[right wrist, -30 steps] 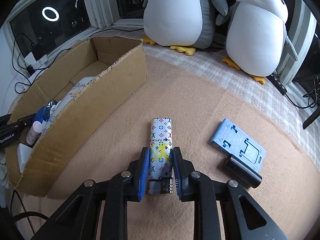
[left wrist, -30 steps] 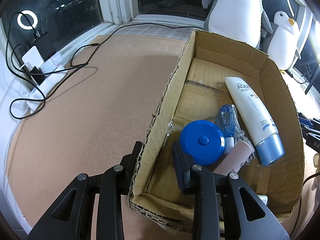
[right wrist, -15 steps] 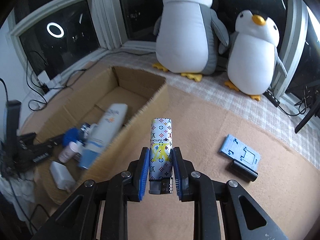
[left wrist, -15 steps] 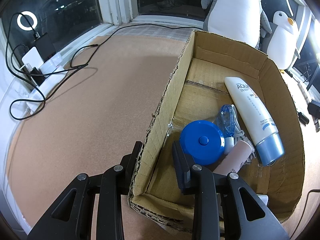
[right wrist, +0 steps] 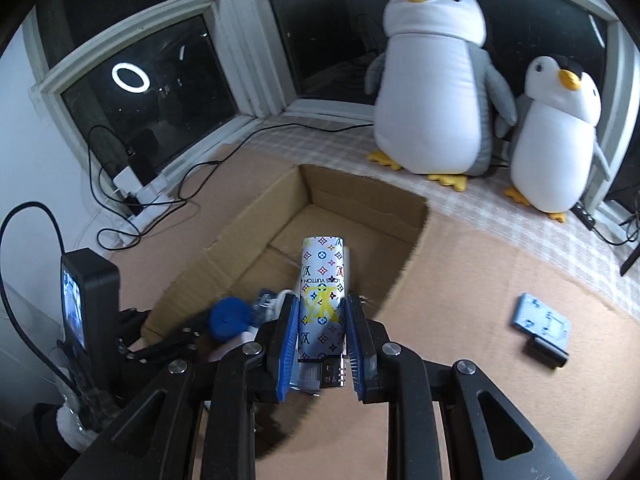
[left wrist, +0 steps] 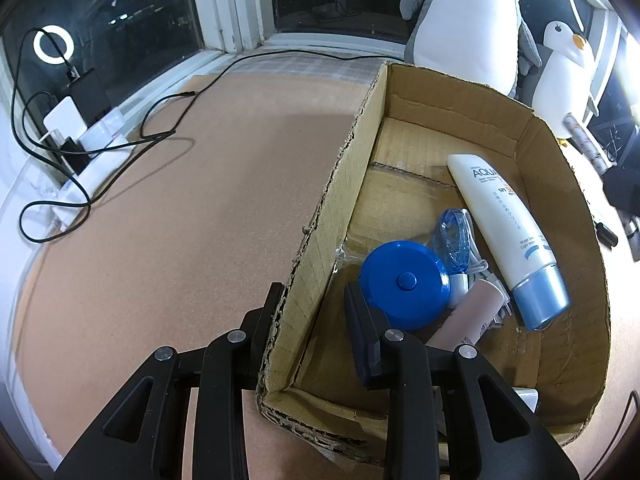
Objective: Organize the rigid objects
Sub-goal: 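Carry the lighter into the box and open the right gripper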
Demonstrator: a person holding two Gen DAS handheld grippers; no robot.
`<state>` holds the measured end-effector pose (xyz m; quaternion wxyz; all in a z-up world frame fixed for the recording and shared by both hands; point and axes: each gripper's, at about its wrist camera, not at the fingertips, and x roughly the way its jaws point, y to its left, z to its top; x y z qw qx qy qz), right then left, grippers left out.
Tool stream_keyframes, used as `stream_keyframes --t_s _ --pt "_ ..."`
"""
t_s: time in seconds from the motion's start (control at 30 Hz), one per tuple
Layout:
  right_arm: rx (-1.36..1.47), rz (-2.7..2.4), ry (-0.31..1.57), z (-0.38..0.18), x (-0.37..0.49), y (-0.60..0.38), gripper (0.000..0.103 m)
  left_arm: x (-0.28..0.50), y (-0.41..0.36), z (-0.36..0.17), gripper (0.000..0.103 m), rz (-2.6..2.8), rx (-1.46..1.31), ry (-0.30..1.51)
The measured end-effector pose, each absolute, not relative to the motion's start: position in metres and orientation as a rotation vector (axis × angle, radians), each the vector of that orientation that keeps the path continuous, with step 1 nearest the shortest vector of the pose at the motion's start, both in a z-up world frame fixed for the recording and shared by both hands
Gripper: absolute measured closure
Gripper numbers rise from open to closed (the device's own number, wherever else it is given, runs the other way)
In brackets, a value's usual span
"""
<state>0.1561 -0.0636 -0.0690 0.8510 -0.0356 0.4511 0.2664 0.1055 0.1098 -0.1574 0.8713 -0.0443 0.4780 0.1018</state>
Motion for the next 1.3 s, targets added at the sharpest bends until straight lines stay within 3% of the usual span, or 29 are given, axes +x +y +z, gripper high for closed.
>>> stream_keyframes --t_s 0.83,1.07,1.13,1.3 --pt "-0.113 0.634 0.993 -0.089 0.149 -0.027 0.081 0.106 0.110 -0.157 0.074 0.212 -0.093 0.999" --pt "-0.116 0.624 0.967 -0.084 0.148 -0.029 0.049 0.106 0.110 -0.158 0.074 0.212 -0.093 0.998" --pt "-0.121 0.622 0.963 -0.084 0.147 -0.030 0.044 0.106 0.110 -0.158 0.074 0.212 -0.093 0.998" --pt "-0.121 0.617 0.960 -0.083 0.148 -0.032 0.043 0.106 0.110 -0.158 0.074 0.212 -0.094 0.998"
